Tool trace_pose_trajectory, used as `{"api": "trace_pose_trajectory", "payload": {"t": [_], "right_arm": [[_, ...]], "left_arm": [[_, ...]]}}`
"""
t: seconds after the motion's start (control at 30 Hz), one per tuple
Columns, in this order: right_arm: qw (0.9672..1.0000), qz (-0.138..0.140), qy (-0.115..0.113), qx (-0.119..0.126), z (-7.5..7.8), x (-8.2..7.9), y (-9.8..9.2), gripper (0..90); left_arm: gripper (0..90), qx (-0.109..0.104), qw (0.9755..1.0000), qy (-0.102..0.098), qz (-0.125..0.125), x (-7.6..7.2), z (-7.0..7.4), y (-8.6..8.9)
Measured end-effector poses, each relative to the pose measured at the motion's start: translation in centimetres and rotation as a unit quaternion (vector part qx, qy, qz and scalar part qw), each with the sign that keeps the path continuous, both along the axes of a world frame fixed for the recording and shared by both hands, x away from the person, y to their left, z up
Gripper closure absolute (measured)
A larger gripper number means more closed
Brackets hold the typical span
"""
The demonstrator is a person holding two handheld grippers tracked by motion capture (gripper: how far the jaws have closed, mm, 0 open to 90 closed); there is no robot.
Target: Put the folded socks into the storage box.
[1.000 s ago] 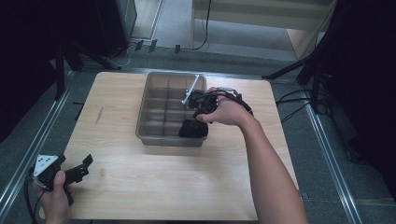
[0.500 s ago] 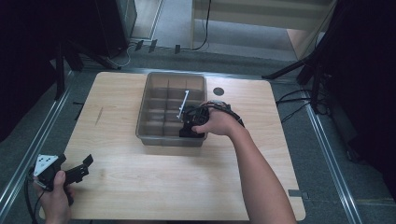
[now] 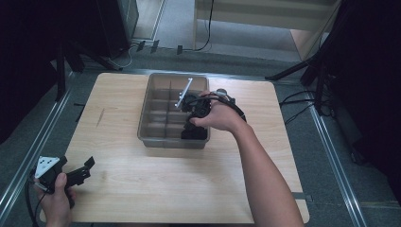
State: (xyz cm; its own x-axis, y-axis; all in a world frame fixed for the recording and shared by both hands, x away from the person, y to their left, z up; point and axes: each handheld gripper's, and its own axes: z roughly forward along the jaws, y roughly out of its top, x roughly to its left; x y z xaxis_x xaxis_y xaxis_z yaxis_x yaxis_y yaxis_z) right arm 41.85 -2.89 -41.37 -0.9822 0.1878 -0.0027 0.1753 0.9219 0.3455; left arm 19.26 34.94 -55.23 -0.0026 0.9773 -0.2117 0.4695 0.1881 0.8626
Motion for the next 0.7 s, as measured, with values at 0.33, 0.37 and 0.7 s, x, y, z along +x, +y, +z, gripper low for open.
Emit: {"api": "trace_pose_trajectory", "payload": {"t": [0.33,0.37,0.7], "right_arm": [[0.9989,0.009,-0.003,-0.047,-2.4,-0.4,1.9,62.1],[0.9991,0.008,0.002,-0.042,-2.5,-0.2,1.6,63.4],[0.9986,-0.005,0.029,-0.043,-3.8,0.3,0.1,73.1]], "left_arm": [[0.0,-0.004,1.0000,-0.001,-0.002,0.0,0.0,0.1],[0.0,-0.004,1.0000,-0.001,-0.002,0.0,0.0,0.1],[0.0,-0.004,1.0000,0.001,-0.002,0.0,0.0,0.1]]}}
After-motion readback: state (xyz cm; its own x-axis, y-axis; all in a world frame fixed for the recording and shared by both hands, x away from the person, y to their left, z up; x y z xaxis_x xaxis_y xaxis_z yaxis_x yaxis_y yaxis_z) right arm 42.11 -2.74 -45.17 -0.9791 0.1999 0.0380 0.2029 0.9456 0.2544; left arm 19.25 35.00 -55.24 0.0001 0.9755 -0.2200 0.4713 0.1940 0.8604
